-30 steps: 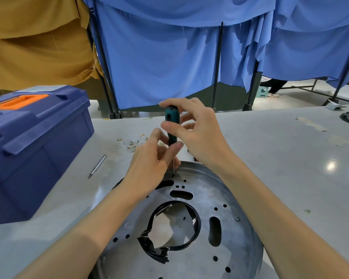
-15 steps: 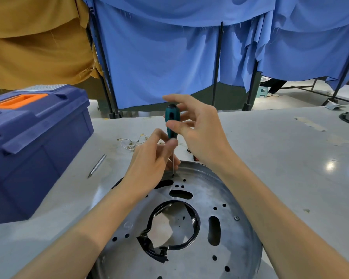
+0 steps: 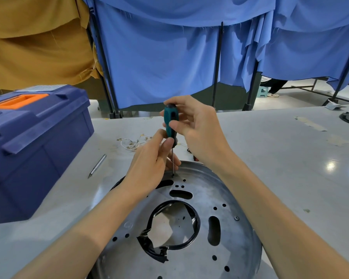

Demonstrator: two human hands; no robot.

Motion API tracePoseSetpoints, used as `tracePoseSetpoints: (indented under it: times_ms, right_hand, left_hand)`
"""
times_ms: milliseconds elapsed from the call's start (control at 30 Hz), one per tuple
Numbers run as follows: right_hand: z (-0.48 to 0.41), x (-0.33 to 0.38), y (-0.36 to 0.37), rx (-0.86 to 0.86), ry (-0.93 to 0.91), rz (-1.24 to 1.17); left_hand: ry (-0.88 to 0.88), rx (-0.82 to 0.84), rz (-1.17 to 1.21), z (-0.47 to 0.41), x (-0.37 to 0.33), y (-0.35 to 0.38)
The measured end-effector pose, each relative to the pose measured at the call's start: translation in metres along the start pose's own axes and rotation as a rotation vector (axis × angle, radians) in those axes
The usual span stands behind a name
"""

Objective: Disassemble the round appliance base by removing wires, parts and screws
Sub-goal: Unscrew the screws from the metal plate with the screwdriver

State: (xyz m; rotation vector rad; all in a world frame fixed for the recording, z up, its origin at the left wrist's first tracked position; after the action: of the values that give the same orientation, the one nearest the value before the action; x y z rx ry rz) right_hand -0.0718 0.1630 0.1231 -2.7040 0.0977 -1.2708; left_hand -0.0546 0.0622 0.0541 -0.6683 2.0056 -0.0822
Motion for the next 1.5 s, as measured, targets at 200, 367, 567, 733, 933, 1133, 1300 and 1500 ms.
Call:
tracePoseSetpoints:
  times_ms: [200,367,567,733,933,1133,1300,1500]
  right_hand:
    - [0.0022,0.0030,-0.0009,-0.012,-0.040,0.034]
    - [0.0006,-0.0005,-0.0002,-0.005,0.012,-0.008]
    - [0.0016,0.0027,-0.0027,-0.028,-0.034,0.046]
    - [0.0000,0.0012,-0.0031,-0.023,0.008,-0.013]
    - [0.0018,0.0029,-0.0005,-0.019,-0.023,0.026]
    - [0.0000,0.0013,-0.0023,-0.020,0.002,-0.009]
    - [0.0026,0.0033,-0.0004,-0.013,-0.021,0.001]
    - [0.0011,0.0036,-0.0011,0.000,-0.011,-0.042]
  left_hand:
    - [-0.016,-0.003,-0.012,0.0021,-0.0009,-0.0016]
    - [0.007,0.003,-0.023,0.0002,0.0010,0.0012]
    - [0.005,0.003,-0.050,0.0018,-0.0034,-0.0005]
    - [0.013,0.006,-0.035,-0.0001,-0.0015,0.0005]
    - [0.014,-0.017,-0.082,0.0010,-0.0038,-0.0040]
    - [0.029,-0.015,-0.055,-0.0004,-0.0023,-0.0014]
    - [-0.006,-0.032,-0.027,0.0010,-0.0020,-0.0046]
    - [0.044,-0.003,-0.032,-0.0005,-0.0035,-0.0012]
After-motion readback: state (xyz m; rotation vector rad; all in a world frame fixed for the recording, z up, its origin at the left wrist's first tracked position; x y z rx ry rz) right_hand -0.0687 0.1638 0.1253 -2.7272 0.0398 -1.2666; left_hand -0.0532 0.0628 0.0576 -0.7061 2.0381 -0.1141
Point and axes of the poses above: each hand's wrist, its own z-axis away from the middle knuckle, its own y-axis out of the palm, x = y × z, the point moved 10 cm from there along -z, towards the middle knuckle, and after that the axes turned 12 degrees about -x, right-handed, at the moved point
